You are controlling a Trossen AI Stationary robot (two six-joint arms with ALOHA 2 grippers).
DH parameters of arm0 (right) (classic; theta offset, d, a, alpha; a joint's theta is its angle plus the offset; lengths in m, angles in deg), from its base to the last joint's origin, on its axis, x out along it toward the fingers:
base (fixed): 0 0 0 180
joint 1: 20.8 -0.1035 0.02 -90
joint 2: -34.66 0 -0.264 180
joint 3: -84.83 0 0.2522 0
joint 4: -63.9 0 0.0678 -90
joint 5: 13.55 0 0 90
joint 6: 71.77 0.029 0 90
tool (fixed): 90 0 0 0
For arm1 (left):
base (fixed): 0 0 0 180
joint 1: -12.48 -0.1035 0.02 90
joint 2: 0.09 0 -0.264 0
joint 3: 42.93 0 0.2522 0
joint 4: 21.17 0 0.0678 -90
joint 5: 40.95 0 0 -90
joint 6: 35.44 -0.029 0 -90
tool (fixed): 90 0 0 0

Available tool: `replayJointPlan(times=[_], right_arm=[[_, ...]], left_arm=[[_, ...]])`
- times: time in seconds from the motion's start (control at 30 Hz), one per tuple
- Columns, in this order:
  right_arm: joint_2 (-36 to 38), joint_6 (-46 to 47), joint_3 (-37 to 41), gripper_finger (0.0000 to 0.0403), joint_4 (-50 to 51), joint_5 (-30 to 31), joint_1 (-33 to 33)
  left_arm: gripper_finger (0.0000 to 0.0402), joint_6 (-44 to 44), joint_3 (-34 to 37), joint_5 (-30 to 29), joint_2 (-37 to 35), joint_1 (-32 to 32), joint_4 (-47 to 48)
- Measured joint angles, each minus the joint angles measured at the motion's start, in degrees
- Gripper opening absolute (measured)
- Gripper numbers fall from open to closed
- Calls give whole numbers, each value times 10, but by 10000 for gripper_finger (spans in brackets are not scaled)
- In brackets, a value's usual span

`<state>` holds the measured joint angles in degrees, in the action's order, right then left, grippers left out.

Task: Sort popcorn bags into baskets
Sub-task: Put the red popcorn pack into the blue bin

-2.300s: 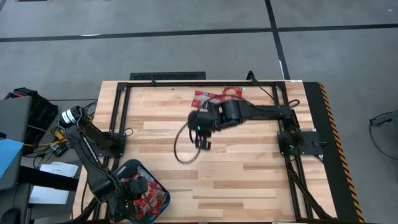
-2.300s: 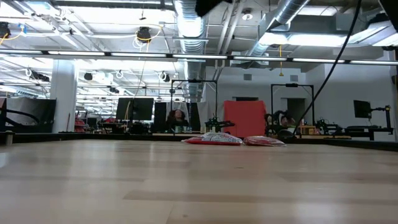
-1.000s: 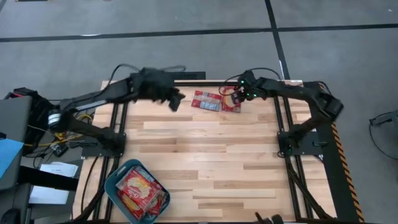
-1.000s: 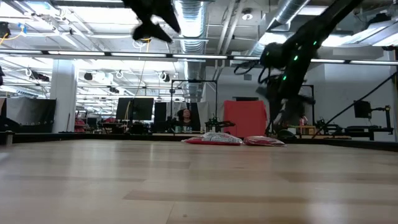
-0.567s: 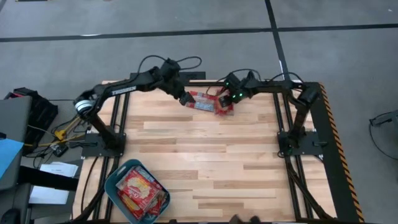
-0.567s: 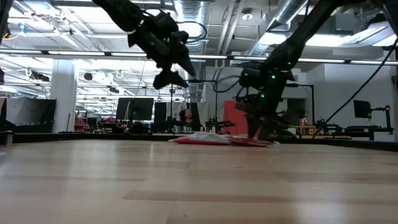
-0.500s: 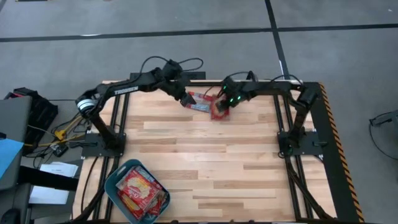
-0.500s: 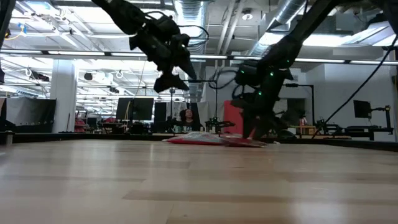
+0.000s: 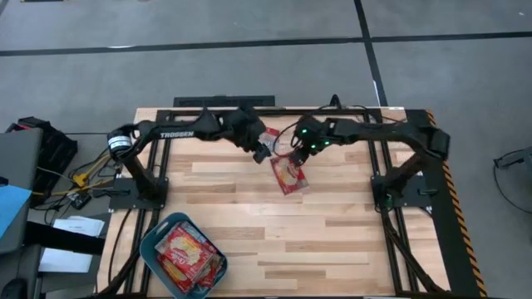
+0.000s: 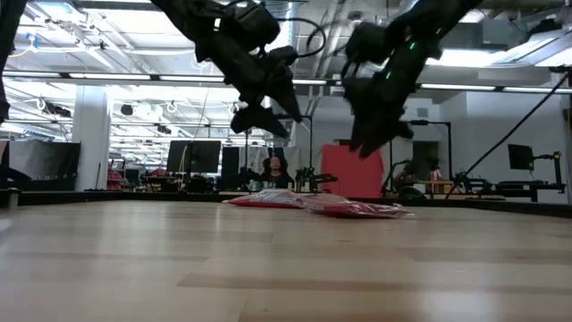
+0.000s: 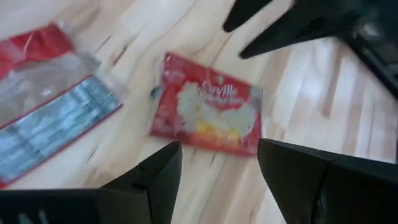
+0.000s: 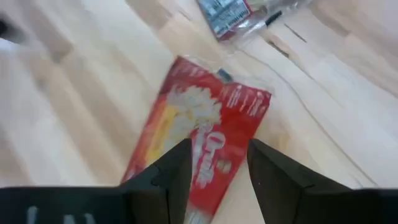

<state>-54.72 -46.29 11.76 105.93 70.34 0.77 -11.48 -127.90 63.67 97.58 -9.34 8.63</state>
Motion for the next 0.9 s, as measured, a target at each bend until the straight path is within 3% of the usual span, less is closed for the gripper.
replayJointPlan(times=[0.23, 0.4, 0.7, 0.9], right_arm=[[136, 24, 83, 185, 29, 4, 14], [188, 54, 177, 192, -33, 15, 28], [142, 77, 240, 200, -173, 15, 33], [85, 73, 240, 197, -214, -11, 33]], left_arm=[[199, 128, 112, -57, 0, 47, -206], [199, 193, 175, -114, 0, 60, -272], [172, 222, 184, -179, 15, 99, -301], [138, 253, 169, -147, 86, 100, -338]])
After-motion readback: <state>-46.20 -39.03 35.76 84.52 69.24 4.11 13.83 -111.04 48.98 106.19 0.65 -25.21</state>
